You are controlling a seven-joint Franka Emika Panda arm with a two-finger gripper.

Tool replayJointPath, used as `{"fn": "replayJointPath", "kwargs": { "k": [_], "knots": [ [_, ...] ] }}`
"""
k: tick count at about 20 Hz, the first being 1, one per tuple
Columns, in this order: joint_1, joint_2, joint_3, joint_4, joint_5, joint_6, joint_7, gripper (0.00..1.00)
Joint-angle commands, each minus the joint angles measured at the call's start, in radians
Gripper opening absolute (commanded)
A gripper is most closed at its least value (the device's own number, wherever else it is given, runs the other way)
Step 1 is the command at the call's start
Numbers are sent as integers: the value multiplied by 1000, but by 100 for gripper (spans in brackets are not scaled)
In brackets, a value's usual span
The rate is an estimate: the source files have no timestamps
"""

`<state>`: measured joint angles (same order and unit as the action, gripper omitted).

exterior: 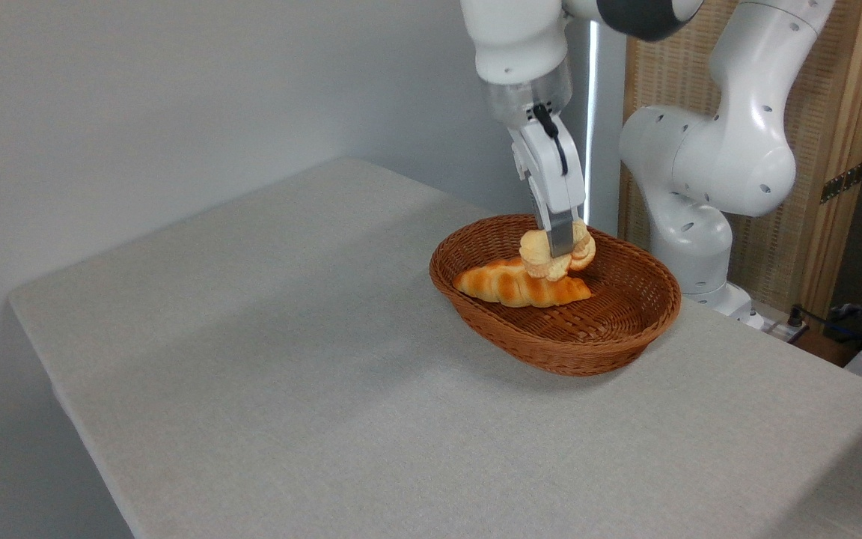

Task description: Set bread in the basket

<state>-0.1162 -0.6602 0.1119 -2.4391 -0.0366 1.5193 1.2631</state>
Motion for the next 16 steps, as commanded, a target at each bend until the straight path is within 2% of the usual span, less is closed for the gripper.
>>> {"fn": "replayJointPath", "kwargs": {
  "k": [1, 5, 8, 13, 16],
  "knots": [
    [-7, 17, 5, -1, 17, -7, 21, 76],
    [-7, 25, 5, 0, 17, -2, 21, 93],
    [-7, 33, 5, 2, 18, -4, 19, 100],
    [-8, 37, 5, 14, 18, -2, 19, 100],
    [-10, 77, 0, 102, 17, -7, 1, 100]
  ]
}}
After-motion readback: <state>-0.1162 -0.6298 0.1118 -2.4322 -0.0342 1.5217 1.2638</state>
